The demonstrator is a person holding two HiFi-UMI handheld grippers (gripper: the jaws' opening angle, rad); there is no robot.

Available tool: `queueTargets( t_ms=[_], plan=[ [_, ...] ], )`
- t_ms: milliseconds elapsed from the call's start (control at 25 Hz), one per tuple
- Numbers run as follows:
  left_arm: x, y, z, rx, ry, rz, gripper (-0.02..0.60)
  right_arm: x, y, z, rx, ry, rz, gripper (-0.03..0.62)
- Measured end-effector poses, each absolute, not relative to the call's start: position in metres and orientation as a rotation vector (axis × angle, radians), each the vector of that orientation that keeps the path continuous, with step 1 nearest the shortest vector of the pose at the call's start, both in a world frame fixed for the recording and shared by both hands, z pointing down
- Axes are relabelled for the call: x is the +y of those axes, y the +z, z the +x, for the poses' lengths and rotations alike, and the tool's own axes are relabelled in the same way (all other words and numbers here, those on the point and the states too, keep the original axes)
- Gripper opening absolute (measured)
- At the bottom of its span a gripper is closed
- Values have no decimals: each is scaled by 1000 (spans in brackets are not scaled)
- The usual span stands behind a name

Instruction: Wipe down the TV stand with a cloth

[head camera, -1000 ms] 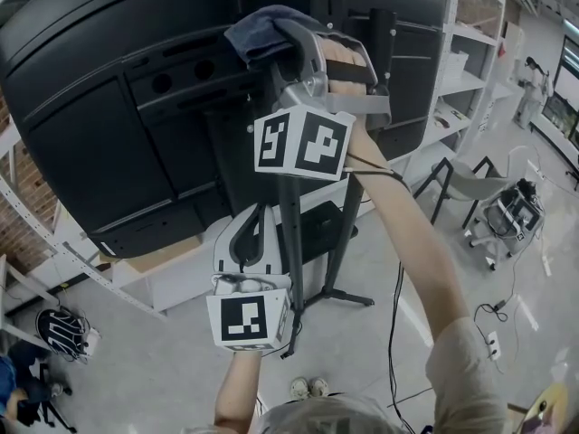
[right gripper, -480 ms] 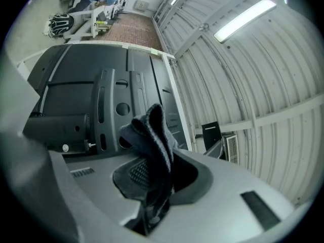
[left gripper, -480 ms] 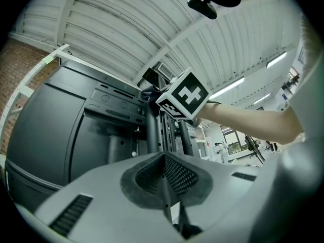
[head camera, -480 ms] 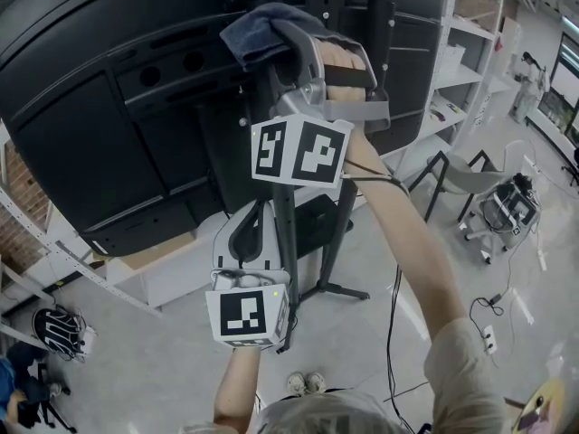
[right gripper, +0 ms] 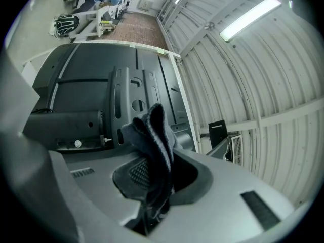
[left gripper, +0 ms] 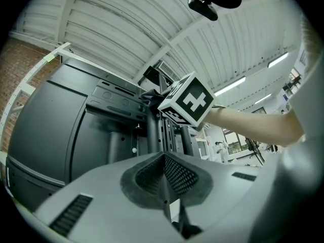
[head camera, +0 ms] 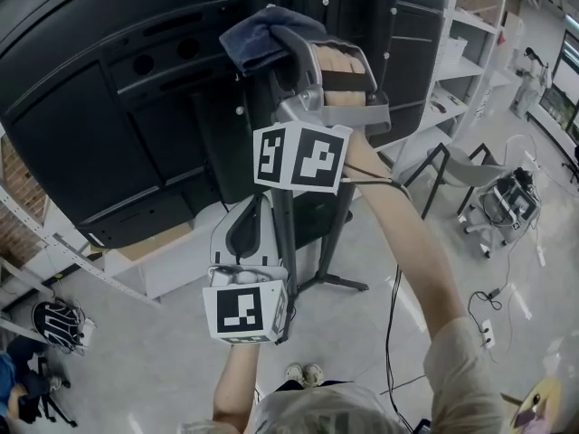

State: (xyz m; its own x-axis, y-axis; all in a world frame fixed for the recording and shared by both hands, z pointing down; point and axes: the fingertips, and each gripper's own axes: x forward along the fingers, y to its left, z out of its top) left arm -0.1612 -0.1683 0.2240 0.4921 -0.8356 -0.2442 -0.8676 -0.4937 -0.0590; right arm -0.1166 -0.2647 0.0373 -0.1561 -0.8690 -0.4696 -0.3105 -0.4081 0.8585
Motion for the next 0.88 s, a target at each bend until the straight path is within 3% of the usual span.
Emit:
queueTargets(
  t_ms=[880],
  plan=[
    [-162,243,-173,1522,248,-2580,15,-263,90,-117,-1381,-1496,1570,58]
  ],
)
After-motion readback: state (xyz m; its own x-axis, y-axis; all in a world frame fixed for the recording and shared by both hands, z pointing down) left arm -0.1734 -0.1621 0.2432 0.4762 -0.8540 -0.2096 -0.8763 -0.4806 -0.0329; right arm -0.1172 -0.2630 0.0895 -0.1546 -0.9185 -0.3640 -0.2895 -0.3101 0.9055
